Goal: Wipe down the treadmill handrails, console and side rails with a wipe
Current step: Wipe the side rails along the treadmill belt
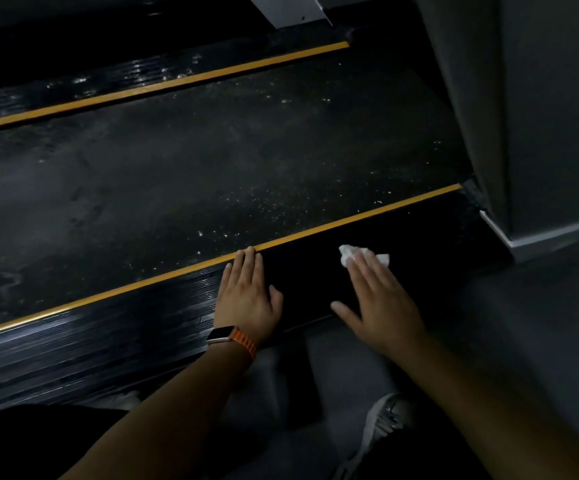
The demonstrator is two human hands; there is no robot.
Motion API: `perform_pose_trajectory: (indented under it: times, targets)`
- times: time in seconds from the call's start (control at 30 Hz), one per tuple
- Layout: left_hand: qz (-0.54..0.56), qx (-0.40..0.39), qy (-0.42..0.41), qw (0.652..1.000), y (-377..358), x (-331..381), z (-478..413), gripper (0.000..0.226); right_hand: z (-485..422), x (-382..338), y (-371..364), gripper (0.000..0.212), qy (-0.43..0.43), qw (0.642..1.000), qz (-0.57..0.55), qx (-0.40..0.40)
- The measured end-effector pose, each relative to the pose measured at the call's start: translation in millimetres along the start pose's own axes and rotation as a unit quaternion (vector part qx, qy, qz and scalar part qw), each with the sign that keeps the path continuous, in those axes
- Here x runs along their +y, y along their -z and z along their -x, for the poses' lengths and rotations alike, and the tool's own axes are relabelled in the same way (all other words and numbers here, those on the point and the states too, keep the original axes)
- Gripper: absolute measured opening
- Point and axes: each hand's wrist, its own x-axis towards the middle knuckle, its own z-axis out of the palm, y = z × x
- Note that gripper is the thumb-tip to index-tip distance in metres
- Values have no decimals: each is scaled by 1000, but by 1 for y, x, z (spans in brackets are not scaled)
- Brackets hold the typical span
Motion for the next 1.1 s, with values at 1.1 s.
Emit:
perform_pose_trajectory:
  times: [1.1]
  targets:
    - [-9, -18, -1, 1000, -7, 34, -14, 78, 33, 55, 4, 74, -97, 990, 16, 97]
